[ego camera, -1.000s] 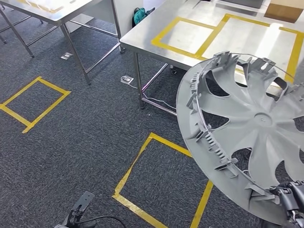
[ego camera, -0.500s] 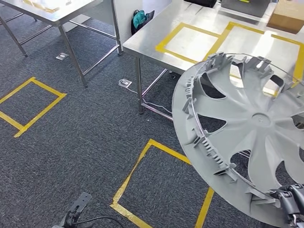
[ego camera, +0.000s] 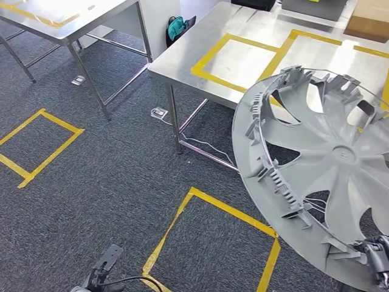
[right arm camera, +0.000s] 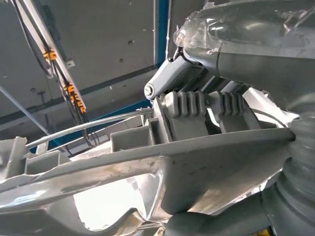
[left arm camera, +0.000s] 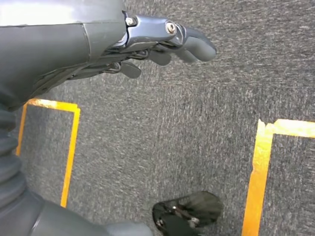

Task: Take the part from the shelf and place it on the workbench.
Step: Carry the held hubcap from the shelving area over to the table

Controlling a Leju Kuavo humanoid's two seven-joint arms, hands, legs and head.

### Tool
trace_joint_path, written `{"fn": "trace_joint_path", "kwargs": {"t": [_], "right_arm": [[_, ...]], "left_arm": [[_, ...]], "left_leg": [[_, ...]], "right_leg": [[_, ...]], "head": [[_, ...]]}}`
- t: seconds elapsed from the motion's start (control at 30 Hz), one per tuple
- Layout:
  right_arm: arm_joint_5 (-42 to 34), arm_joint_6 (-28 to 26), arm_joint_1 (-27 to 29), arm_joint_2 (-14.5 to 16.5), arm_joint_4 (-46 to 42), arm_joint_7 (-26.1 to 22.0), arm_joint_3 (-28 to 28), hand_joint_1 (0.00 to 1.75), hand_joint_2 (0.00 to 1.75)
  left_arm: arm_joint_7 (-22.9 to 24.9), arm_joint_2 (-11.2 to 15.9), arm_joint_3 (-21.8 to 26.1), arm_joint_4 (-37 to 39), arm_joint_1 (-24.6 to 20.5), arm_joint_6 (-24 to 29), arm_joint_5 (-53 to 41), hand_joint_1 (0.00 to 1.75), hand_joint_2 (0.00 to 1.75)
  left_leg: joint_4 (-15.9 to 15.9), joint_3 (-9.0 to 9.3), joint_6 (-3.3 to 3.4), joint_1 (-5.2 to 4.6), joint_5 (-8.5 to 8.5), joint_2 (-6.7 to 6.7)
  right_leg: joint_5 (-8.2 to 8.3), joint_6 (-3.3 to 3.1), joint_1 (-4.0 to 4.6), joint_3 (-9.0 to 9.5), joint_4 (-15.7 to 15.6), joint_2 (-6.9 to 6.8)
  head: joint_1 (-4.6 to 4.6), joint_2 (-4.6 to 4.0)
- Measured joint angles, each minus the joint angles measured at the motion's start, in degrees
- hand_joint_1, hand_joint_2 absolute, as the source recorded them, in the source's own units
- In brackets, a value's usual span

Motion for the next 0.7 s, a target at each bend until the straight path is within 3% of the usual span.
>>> {"fn": "trace_joint_path", "kwargs": {"t": [0.07, 0.1, 0.13, 0.23, 0.27, 0.3, 0.37, 0.43, 0.53, 0.6, 0.63, 0.7], "right_arm": [[0.0, 0.0, 0.0, 0.0, 0.0, 0.2, 0.0, 1.75, 1.75], [0.0, 0.0, 0.1, 0.0, 0.0, 0.4, 0.0, 1.75, 1.75], [0.0, 0.0, 0.1, 0.0, 0.0, 0.5, 0.0, 1.75, 1.75], [0.0, 0.0, 0.1, 0.0, 0.0, 0.9, 0.0, 1.75, 1.75], [0.0, 0.0, 0.0, 0.0, 0.0, 0.9, 0.1, 1.75, 1.75], [0.0, 0.0, 0.1, 0.0, 0.0, 1.0, 0.1, 1.75, 1.75], [0.1, 0.0, 0.1, 0.0, 0.0, 1.1, 0.2, 1.75, 1.75], [0.0, 0.0, 0.1, 0.0, 0.0, 1.2, 0.2, 1.75, 1.75], [0.0, 0.0, 0.1, 0.0, 0.0, 1.3, 0.2, 1.75, 1.75], [0.0, 0.0, 0.2, 0.0, 0.1, 1.3, 0.2, 1.75, 1.75], [0.0, 0.0, 0.2, 0.0, 0.1, 1.3, 0.2, 1.75, 1.75], [0.0, 0.0, 0.3, 0.0, 0.1, 1.3, 0.2, 1.75, 1.75]], "left_arm": [[0.0, 0.0, 0.0, 0.0, 0.2, 0.0, 0.1, 0.00, 1.75], [0.0, 0.1, 0.0, 0.0, 0.2, 0.0, 0.1, 0.00, 1.75], [0.0, 0.1, 0.0, 0.0, 0.2, 0.0, 0.1, 0.00, 1.75], [0.0, 0.2, 0.0, 0.0, 0.4, 0.0, 0.3, 0.00, 1.75], [0.0, 0.2, 0.0, 0.0, 0.5, 0.0, 0.4, 0.00, 1.75], [0.1, 0.2, 0.0, 0.0, 0.5, 0.0, 0.4, 0.00, 1.75], [0.1, 0.1, -0.1, 0.0, 0.4, 0.1, 0.5, 0.00, 1.75], [0.1, 0.1, -0.1, 0.0, 0.3, 0.1, 0.5, 0.00, 1.75], [0.1, 0.1, -0.1, 0.0, 0.3, 0.1, 0.5, 0.00, 1.75], [0.1, 0.1, -0.1, 0.0, 0.3, 0.1, 0.5, 0.00, 1.75], [0.1, 0.0, -0.1, 0.0, 0.4, 0.1, 0.5, 0.00, 1.75], [0.1, 0.0, -0.1, 0.0, 0.4, 0.1, 0.5, 0.00, 1.75]], "left_leg": [[4.0, -4.18, -0.12, 0.01, -2.56, 0.00], [3.7, -5.13, -0.06, 0.00, -2.42, 0.00], [1.7, -5.30, 0.07, -0.02, -0.84, 0.00], [-8.2, -4.04, 0.67, -0.21, 7.83, 0.03], [-10.2, -3.81, 0.85, -0.29, 9.48, 0.03], [-11.2, -3.76, 1.05, -0.35, 9.91, 0.04], [-11.6, -2.93, 1.59, -0.25, 9.61, 0.08], [-11.8, -1.64, 2.23, -0.09, 8.90, 0.26], [-11.8, -0.02, 2.63, -0.09, 7.38, 0.80], [-11.8, 1.40, 2.63, -0.08, 6.17, 1.31], [-11.8, 2.34, 2.57, -0.04, 5.49, 1.60], [-11.8, 4.28, 2.25, -0.04, 4.02, 2.28]], "right_leg": [[-1.00, -0.13, 0.00, 1.05, 0.0, 0.25], [-1.54, -0.09, 0.00, 1.75, 0.0, 0.37], [-2.14, 0.00, -0.01, 2.57, 0.0, 0.45], [-4.00, 0.69, 0.10, 4.29, 0.0, 0.67], [-4.49, 1.05, 0.17, 4.44, -0.2, 0.81], [-4.71, 1.47, 0.25, 4.89, -0.1, 0.96], [-5.10, 2.24, 0.24, 5.55, -0.3, 1.00], [-5.85, 2.84, 0.22, 4.76, 2.4, 0.57], [-9.32, 3.26, 0.14, -1.71, 12.5, 0.08], [-10.21, 3.48, 0.06, -4.79, 14.9, -0.03], [-8.87, 3.58, 0.01, -4.99, 13.3, -0.25], [-3.29, 3.53, 0.01, -3.65, 6.6, -2.04]], "head": [[-0.01, 0.00], [-0.01, 0.00], [0.00, 0.00], [-0.08, 0.00], [-0.14, 0.00], [-0.17, 0.00], [-0.16, 0.00], [0.10, -0.01], [0.32, 0.00], [0.34, 0.00], [0.33, 0.00], [0.38, 0.00]]}}
